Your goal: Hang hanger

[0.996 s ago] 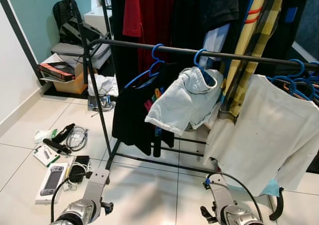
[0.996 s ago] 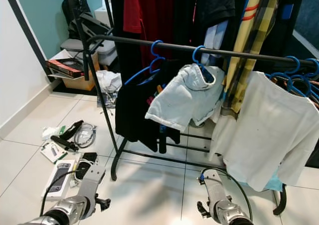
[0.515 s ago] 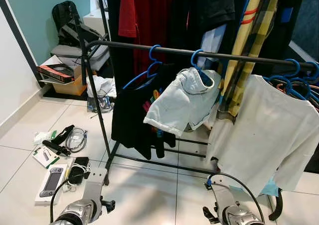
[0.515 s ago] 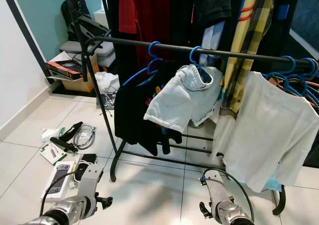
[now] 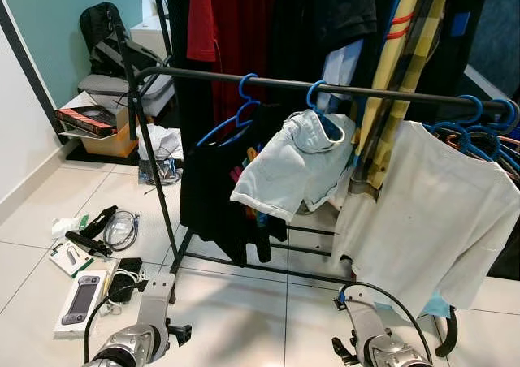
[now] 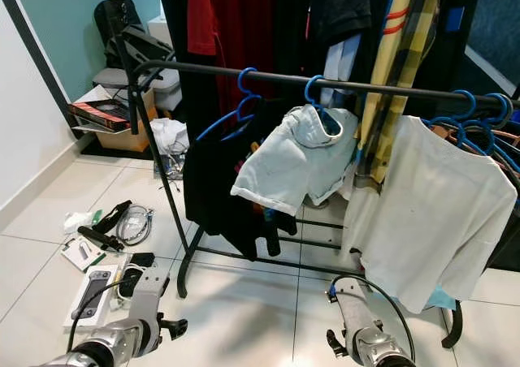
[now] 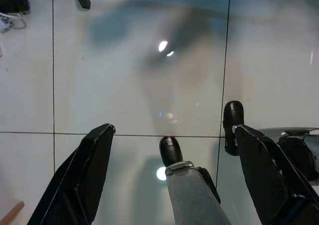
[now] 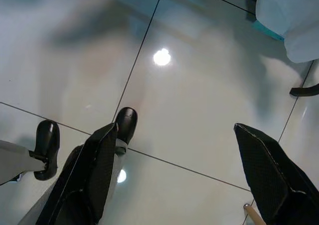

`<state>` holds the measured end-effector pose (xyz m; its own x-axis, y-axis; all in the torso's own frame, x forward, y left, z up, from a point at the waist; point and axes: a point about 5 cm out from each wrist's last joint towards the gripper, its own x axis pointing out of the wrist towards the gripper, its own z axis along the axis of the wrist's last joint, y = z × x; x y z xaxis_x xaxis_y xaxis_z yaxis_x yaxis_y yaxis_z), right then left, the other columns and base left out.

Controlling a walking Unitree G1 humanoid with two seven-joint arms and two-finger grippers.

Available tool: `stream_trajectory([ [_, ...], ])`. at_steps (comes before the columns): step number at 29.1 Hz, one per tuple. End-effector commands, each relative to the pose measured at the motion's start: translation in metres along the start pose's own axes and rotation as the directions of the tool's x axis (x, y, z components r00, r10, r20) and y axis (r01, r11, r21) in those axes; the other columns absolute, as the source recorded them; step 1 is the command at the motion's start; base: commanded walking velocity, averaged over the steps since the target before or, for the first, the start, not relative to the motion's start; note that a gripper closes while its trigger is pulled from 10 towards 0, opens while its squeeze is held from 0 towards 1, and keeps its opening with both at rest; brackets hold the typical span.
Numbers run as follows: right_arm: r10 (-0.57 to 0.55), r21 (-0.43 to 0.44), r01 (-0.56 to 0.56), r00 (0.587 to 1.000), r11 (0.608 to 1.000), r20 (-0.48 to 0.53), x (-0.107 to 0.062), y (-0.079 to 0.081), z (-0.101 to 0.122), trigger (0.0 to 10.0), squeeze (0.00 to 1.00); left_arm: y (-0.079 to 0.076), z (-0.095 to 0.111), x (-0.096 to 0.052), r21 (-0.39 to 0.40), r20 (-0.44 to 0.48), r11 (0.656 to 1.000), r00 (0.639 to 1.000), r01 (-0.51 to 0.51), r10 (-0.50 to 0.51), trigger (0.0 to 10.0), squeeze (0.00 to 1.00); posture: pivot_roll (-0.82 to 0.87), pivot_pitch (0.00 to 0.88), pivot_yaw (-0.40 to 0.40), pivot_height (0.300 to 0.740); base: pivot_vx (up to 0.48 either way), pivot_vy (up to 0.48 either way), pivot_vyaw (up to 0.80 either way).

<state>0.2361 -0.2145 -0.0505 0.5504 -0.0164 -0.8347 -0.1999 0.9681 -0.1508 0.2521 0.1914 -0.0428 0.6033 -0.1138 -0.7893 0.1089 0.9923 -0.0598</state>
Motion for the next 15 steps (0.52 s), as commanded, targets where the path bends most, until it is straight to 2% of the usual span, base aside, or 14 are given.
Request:
stream_trajectory([
  [1,-0.001,0.005,0.001,1.000,1.000,0.010,0.0003,0.0009,0.0024,10.0,0.00,-0.0005,-0.0004,0.0001,-0.002,-0.006,1.000,1.000,0.009,-0.009,10.0,0.00,0.00,0.000,0.014,0.740,0.000,-0.431,0.00],
  [15,-0.002,0.016,0.002,1.000,1.000,0.009,0.0003,0.0012,0.0001,10.0,0.00,-0.0014,-0.0021,0.0000,-0.009,-0.010,1.000,1.000,0.024,-0.024,10.0,0.00,-0.02,0.000,0.019,0.740,0.000,-0.433,0.00],
])
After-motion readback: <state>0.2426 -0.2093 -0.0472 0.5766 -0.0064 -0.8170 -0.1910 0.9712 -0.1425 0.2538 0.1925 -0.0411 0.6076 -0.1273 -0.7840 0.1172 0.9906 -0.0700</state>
